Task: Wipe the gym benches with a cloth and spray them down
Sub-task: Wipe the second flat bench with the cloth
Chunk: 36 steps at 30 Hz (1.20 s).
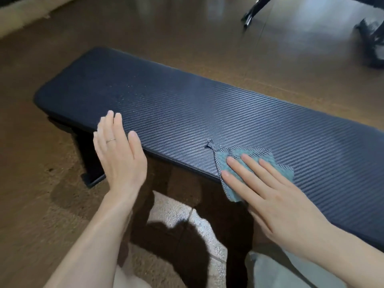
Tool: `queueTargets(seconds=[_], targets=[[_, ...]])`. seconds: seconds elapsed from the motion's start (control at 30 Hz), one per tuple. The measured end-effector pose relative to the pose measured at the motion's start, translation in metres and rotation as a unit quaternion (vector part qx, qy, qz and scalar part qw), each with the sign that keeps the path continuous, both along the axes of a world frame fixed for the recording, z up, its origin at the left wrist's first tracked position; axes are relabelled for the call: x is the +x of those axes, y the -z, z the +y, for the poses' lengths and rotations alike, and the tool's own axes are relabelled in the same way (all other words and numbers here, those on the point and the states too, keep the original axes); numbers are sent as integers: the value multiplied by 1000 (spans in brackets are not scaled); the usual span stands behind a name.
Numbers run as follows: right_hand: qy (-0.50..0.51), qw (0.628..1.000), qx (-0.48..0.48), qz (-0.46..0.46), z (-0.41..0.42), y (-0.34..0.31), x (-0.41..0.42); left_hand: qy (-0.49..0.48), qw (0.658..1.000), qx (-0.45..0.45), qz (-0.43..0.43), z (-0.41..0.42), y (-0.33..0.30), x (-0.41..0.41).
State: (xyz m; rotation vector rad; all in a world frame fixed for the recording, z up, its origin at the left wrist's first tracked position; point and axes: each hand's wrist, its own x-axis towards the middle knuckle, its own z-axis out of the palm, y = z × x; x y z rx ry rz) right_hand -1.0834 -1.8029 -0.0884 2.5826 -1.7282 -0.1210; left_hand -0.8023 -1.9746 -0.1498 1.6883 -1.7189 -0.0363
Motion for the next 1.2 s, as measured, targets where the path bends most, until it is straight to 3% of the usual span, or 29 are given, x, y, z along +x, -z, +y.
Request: queueTargets(seconds=[0.17, 0.37, 0.47, 0.67, 0.8, 1.0, 1.2], targets=[[-36, 999, -21, 0, -42, 2, 32, -4, 998, -43, 55, -5, 10, -10], [-75, 996, -50, -16, -117, 7, 116, 17, 999, -34, 12, -4, 11, 2], [-75, 996, -37, 5, -83, 7, 82, 13, 999, -35, 2, -2, 12, 5], [-47, 997, -45, 28, -10, 4, -1, 4, 996, -59, 68, -5, 12, -10], [-62, 998, -31, 12, -52, 5, 31, -2, 994, -65, 85, -6, 14, -12], [-66, 997, -37, -12, -122, 6, 112, 3, 998, -48, 43, -5, 13, -5], [-58, 998, -19, 8, -60, 1, 46, 12, 996, -57, 60, -5, 13, -6]])
